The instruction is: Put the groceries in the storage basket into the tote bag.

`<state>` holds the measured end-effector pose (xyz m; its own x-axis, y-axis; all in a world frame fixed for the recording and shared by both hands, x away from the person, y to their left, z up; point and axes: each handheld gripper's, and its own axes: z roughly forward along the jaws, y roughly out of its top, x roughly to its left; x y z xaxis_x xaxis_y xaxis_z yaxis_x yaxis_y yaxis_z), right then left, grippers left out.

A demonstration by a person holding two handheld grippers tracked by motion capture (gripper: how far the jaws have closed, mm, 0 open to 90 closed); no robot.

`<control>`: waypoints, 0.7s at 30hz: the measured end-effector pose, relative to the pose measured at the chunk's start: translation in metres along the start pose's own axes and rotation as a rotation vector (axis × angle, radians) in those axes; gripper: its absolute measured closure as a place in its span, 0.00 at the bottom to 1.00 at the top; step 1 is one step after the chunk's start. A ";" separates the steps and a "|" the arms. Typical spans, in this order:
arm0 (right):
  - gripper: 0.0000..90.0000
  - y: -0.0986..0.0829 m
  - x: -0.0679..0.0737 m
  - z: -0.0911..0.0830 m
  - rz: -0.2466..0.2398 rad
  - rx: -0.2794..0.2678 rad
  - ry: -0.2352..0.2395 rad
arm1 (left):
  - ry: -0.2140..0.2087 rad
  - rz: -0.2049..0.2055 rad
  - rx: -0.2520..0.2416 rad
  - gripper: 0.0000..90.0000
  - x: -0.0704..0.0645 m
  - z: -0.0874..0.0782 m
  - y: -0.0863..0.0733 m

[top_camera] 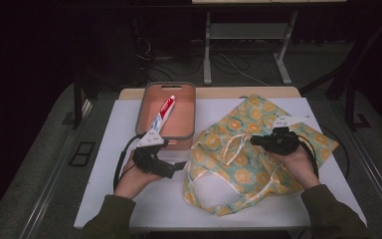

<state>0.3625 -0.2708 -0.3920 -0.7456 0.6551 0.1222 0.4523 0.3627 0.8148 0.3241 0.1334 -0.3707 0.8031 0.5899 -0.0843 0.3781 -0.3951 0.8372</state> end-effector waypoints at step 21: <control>0.98 -0.003 -0.002 -0.006 -0.007 0.001 0.004 | 0.229 -0.113 0.050 0.16 0.100 0.047 0.057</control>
<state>0.3597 -0.2773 -0.3910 -0.7507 0.6498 0.1192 0.4475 0.3675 0.8153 0.4474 0.1369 -0.3569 0.6314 0.7741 -0.0468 0.4868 -0.3486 0.8009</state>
